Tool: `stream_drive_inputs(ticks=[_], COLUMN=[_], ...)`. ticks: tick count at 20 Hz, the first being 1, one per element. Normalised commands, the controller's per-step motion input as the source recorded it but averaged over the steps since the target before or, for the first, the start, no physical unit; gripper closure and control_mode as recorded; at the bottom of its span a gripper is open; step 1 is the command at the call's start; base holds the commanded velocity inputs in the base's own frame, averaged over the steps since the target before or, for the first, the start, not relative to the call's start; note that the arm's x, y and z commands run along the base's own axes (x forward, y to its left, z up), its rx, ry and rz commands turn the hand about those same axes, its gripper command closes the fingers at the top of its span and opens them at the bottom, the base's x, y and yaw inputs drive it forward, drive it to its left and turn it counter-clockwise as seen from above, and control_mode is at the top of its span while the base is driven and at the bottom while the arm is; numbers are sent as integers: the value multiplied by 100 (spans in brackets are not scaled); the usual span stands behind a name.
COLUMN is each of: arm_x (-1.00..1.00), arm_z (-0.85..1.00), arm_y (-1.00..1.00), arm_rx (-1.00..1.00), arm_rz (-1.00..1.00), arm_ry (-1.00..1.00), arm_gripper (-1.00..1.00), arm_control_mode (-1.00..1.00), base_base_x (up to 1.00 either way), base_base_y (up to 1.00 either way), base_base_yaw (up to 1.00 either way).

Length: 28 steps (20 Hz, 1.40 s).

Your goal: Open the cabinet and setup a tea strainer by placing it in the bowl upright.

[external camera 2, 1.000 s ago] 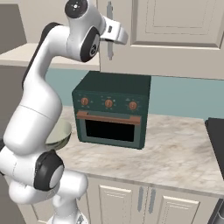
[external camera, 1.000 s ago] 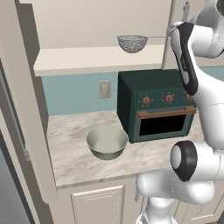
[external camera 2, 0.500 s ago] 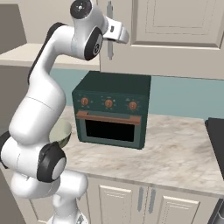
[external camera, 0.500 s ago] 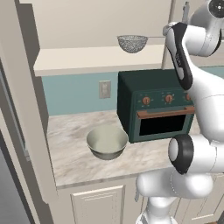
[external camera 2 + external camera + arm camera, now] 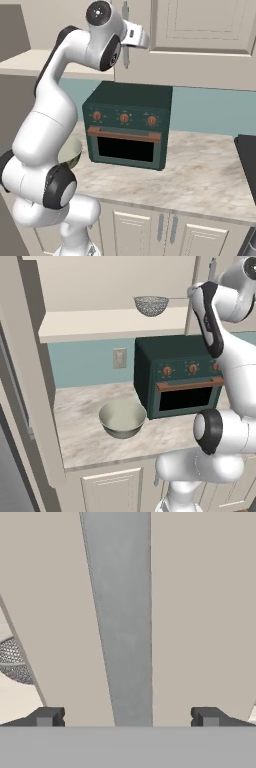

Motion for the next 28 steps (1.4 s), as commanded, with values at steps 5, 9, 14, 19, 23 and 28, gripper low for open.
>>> stream_drive_inputs(ticks=[5, 9, 14, 19, 23, 28], arm_x=[25, 27, 20, 25, 25, 18], arm_z=[-3, 0, 0, 0, 0, 0], arm_y=[0, 0, 0, -9, -34, -16], arm_rx=[0, 0, 0, 0, 0, 0], arm_rz=[5, 1, 0, 0, 0, 0], arm_ry=[-5, 0, 0, 0, 0, 0], arm_gripper=[100, 100, 100, 100, 100, 100], arm_control_mode=[-100, -100, -100, -100, -100, -100], base_base_x=[0, 0, 0, 0, 0, 0], base_base_y=[0, 0, 0, 0, 0, 0], base_base_yaw=[0, 0, 0, 0, 0, 0])
